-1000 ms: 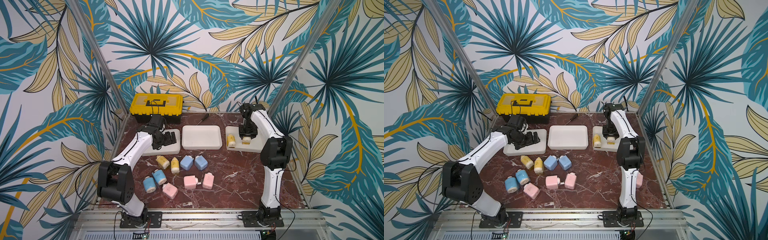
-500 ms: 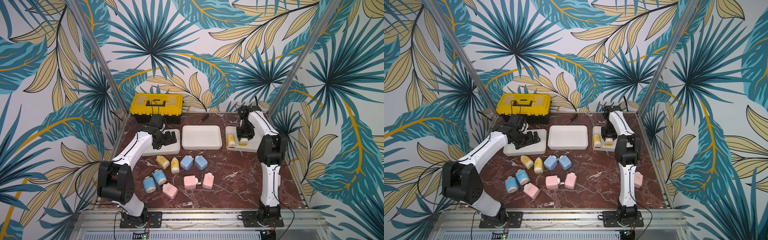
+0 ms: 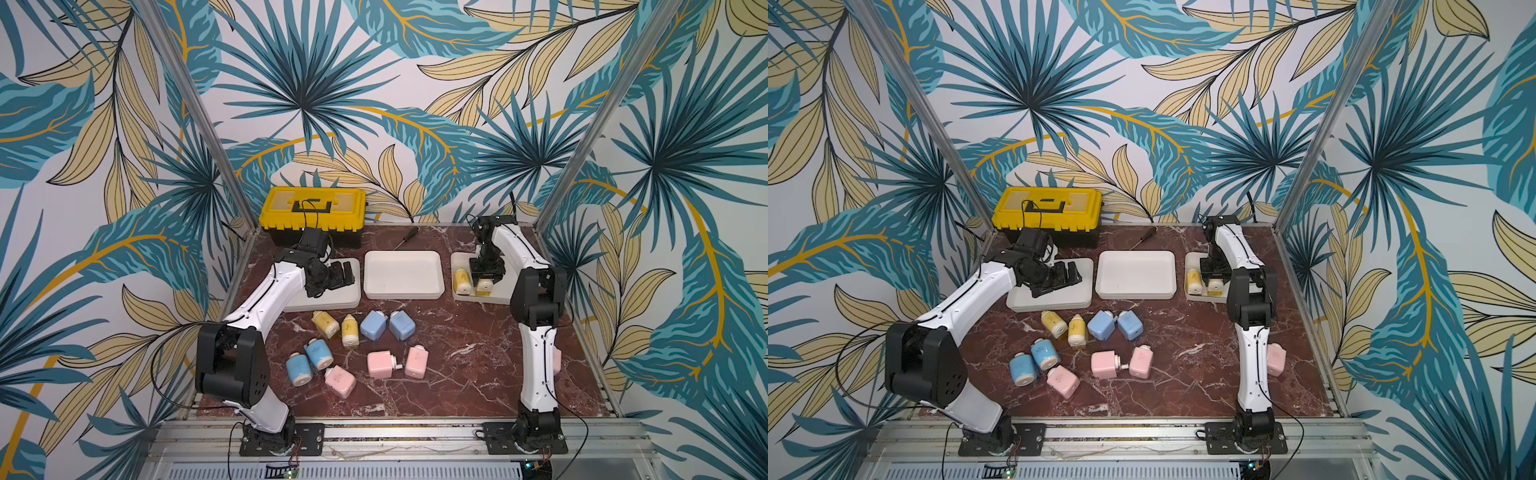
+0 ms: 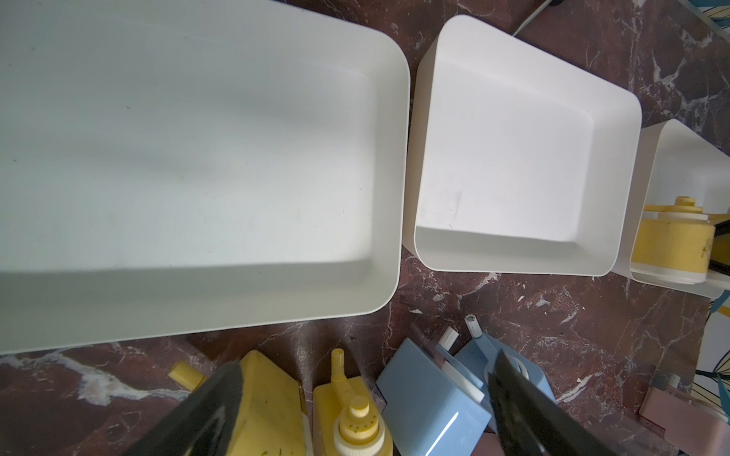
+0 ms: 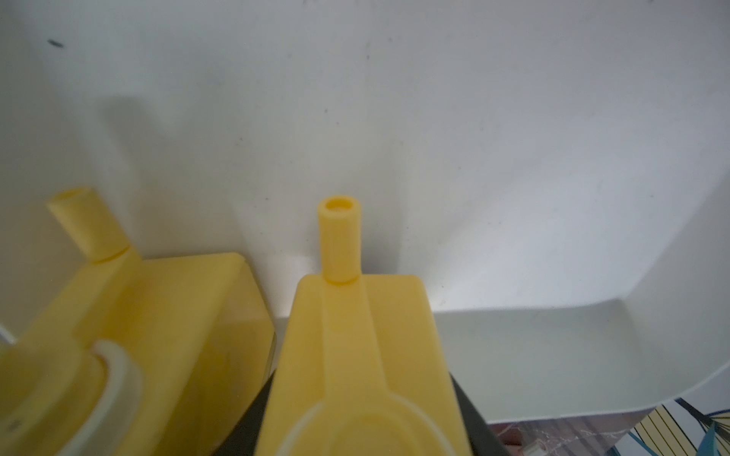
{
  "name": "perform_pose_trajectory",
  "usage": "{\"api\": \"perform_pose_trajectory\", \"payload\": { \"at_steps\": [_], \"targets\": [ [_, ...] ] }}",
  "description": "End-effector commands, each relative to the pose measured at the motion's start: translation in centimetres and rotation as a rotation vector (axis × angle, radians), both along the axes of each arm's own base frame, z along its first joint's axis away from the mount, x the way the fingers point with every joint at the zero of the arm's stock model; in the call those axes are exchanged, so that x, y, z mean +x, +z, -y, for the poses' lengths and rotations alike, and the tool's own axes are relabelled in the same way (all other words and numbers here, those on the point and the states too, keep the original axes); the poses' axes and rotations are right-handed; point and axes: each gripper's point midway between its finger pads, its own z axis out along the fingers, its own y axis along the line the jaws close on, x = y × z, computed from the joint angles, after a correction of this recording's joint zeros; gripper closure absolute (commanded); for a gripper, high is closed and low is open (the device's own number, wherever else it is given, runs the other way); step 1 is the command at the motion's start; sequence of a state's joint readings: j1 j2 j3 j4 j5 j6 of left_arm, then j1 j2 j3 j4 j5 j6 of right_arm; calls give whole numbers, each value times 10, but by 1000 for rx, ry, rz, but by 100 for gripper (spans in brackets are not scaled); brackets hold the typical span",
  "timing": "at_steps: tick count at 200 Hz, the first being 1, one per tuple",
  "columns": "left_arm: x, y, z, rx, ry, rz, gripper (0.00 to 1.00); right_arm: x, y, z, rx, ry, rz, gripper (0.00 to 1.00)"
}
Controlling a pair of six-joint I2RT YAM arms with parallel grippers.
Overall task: Place the pencil sharpeners by color into the storage box
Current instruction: Place the pencil sharpener in the storage box.
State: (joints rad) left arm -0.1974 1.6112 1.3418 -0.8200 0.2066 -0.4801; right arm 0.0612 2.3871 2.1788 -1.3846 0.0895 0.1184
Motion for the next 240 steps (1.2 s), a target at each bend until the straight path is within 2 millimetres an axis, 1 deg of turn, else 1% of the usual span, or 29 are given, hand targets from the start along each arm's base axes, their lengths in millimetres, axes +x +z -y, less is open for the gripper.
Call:
{"api": "perform_pose_trajectory", "payload": {
  "at_steps": [1,67,102,146,190,240],
  "targets": [
    [4,3,1,-10,2,1,1,-1,-11,-2,14,6,-29,57],
    [6,3,1,-8,1,2,1,-1,-20,-5,32,-14,-40,57],
    [6,2,1,-7,0,2,1,0,-20,-7,39,-21,-37,57],
    [6,2,1,-8,-3,2,1,-1,-21,-7,40,-25,-44,53],
    [6,2,1,-9,-5,2,1,-3,-24,-6,35,-28,-55,47],
    [7,3,2,-11,-6,3,1,-2,-16,-5,27,-35,-36,40]
  ]
}}
